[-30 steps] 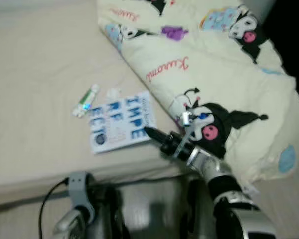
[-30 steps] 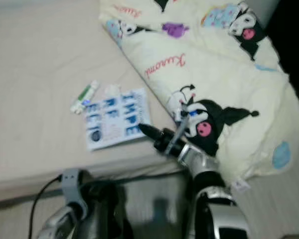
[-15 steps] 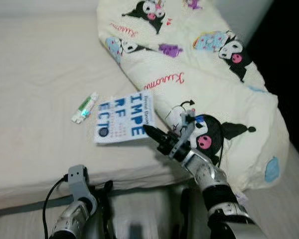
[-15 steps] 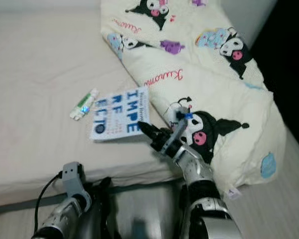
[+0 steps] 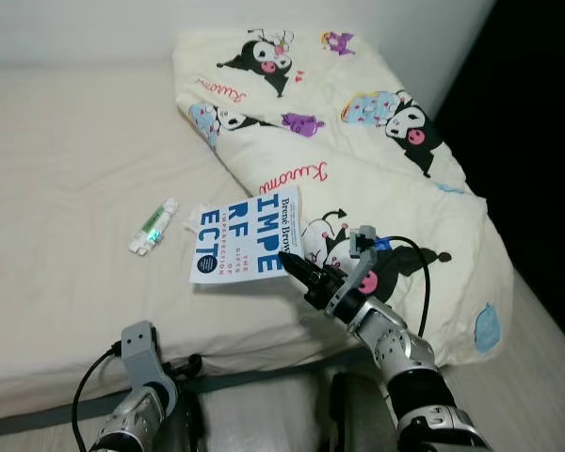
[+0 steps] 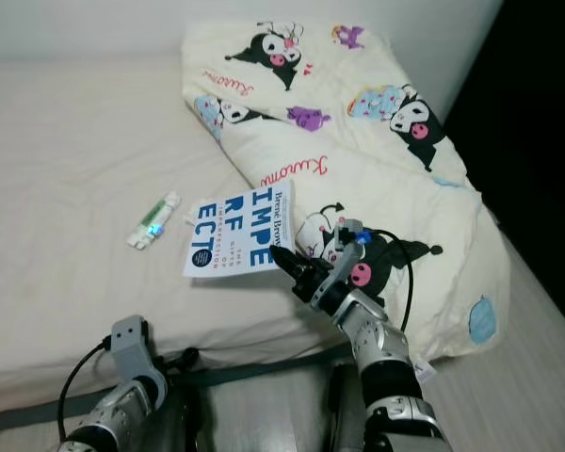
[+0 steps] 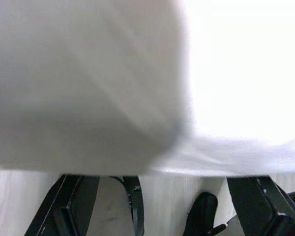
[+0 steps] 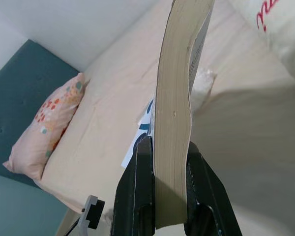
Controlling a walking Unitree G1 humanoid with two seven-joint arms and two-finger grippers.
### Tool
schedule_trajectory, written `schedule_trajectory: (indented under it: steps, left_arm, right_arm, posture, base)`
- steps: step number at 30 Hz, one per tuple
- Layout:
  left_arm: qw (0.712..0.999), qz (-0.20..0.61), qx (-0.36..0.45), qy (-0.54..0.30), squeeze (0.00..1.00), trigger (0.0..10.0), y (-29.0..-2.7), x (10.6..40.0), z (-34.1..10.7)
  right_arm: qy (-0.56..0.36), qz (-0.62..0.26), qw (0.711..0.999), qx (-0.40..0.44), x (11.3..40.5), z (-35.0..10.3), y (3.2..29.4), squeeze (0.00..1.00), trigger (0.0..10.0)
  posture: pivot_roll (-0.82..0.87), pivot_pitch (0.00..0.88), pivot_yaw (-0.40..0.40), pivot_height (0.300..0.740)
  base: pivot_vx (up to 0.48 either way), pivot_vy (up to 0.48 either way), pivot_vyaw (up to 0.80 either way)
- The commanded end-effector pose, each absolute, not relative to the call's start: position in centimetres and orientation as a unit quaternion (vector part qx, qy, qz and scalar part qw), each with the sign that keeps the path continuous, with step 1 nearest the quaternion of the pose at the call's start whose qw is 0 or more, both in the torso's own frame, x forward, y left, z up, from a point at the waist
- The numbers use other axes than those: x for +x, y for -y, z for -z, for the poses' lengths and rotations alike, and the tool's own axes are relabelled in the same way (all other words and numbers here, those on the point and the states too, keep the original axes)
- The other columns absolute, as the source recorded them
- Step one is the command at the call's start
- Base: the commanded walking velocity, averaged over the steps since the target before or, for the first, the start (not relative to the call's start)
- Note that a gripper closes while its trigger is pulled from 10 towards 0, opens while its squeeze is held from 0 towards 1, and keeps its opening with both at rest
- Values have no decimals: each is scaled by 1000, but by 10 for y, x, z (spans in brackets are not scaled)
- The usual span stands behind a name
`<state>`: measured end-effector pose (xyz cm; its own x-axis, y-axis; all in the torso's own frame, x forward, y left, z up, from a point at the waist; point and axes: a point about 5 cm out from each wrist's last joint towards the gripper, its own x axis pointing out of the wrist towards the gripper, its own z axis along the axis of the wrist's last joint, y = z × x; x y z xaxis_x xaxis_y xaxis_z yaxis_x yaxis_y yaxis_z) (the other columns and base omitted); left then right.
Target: Clean up the room
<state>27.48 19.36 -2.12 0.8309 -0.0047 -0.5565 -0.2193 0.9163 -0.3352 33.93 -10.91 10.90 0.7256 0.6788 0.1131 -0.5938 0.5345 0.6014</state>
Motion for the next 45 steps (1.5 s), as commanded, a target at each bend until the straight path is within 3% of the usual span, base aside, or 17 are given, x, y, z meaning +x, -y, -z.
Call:
schedule_trajectory:
  steps: [1,13,26,29,34,35,36,40,41,45]
  left_arm:
    - [950,-65,-178,-248,0,10000,-203,285,9]
    - [951,-50,-133,-275,0,10000,-198,279,16]
    - [905,-80,-66,-412,0,10000,-210,209,67]
    - [879,-91,-57,-465,0,10000,-214,176,84]
    - [868,-87,-51,-487,0,10000,-212,159,91]
    - [868,-87,-51,-487,0,10000,-212,159,91]
    - [865,-81,-54,-491,0,10000,-209,155,93]
    - [866,-77,-46,-492,0,10000,-208,155,94]
    - [869,-70,-34,-489,0,10000,-207,159,92]
    - [872,-65,-29,-484,0,10000,-205,164,90]
  right_arm:
    - [-52,-362,878,309,339,-111,110,0,0]
    - [-52,-365,877,309,340,-112,108,0,0]
    - [-110,-333,888,299,330,-78,110,0,0]
    - [-179,-293,902,261,315,-43,117,0,0]
    - [-244,-248,906,241,294,-10,131,0,0]
    - [-244,-248,906,241,294,-10,131,0,0]
    - [-297,-202,904,230,273,15,145,0,0]
    - [-329,-169,901,225,258,30,155,0,0]
    - [-372,-107,895,222,235,49,170,0,0]
    - [-399,-49,888,224,217,62,183,0,0]
  posture:
    - [-15,69,-15,601]
    - [-13,47,-12,646]
    - [-14,42,-3,701]
    - [-18,41,0,716]
    - [-18,43,-2,731]
    - [-18,43,-2,731]
    - [-9,44,-6,740]
    - [-7,44,-7,740]
    - [-8,42,-7,740]
    - [-10,41,-7,740]
  base:
    - [0,0,0]
    - [-154,0,0]
    - [0,0,0]
    - [0,0,0]
    - [0,0,0]
    - [0,0,0]
    - [0,0,0]
    - [0,0,0]
    - [0,0,0]
    - [0,0,0]
